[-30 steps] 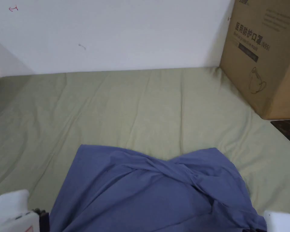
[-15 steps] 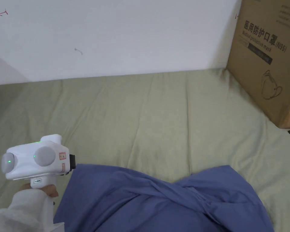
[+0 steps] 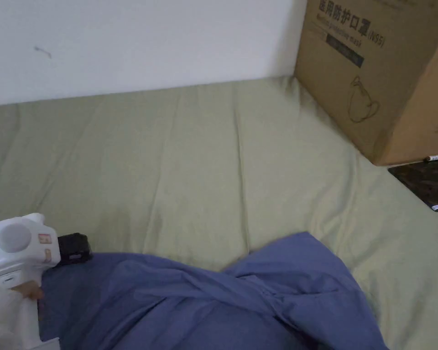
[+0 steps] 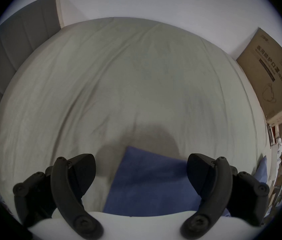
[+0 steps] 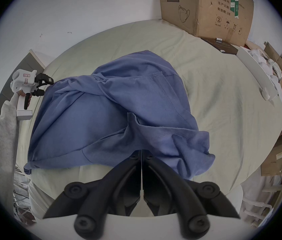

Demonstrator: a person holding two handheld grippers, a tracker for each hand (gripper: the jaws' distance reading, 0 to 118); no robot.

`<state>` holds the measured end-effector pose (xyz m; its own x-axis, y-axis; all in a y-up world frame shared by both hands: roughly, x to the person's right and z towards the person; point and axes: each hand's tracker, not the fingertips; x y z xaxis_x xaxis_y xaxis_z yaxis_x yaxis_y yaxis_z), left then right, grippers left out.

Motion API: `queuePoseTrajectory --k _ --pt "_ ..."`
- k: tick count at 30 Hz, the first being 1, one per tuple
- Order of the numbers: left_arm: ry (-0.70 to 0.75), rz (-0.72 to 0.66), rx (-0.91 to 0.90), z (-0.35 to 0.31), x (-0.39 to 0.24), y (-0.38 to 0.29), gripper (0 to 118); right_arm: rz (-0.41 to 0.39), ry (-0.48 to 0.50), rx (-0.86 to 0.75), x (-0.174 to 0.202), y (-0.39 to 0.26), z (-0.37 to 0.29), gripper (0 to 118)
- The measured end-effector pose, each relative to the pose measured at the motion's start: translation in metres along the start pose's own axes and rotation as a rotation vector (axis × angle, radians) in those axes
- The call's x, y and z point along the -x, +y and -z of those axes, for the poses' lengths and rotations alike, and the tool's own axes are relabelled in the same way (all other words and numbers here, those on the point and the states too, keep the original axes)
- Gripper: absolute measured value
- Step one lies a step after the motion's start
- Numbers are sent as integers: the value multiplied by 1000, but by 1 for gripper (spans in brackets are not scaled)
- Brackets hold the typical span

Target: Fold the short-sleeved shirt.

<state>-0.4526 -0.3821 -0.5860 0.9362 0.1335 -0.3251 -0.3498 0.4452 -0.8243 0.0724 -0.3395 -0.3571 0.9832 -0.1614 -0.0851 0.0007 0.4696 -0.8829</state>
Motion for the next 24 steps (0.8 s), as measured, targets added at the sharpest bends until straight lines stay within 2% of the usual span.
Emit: queuePoseTrajectory --k 1,3,5,8,10,11,13,14,19,20,21,22,23,24 --pt "18 19 10 5 -3 -1 108 1 1 9 0 0 2 1" --pt "128 58 7 12 -8 -6 93 -2 1 20 1 -2 5 1" --pt "90 45 -9 7 -11 -4 88 2 -5 30 2 -3 6 1" --pt "101 104 -33 -3 -12 -1 53 15 4 42 0 -4 5 1" --pt "131 140 -39 -11 -10 2 11 21 8 39 -2 -2 0 1" --pt "127 127 -45 -15 -7 2 3 33 18 35 -4 0 -4 1" --pt "86 96 -50 -20 -1 4 3 100 94 15 -13 13 -14 1" --pt "91 91 -41 -21 0 5 3 104 108 -3 -16 20 -17 1" --pt "93 100 -46 -24 -1 3 3 59 99 -122 -36 89 -28 2" --pt "99 106 -46 -24 -2 2 3 67 119 -137 -41 104 -26 10" --pt "100 112 -47 -24 -4 3 3 67 152 -147 -48 123 -20 44" --pt "103 112 -46 -24 -4 3 3 67 143 -142 -54 142 -12 79" --pt "103 112 -44 -24 -4 3 3 66 109 -139 -51 158 -5 100" --pt "103 112 -43 -24 -4 2 3 42 77 -131 -55 176 10 100"
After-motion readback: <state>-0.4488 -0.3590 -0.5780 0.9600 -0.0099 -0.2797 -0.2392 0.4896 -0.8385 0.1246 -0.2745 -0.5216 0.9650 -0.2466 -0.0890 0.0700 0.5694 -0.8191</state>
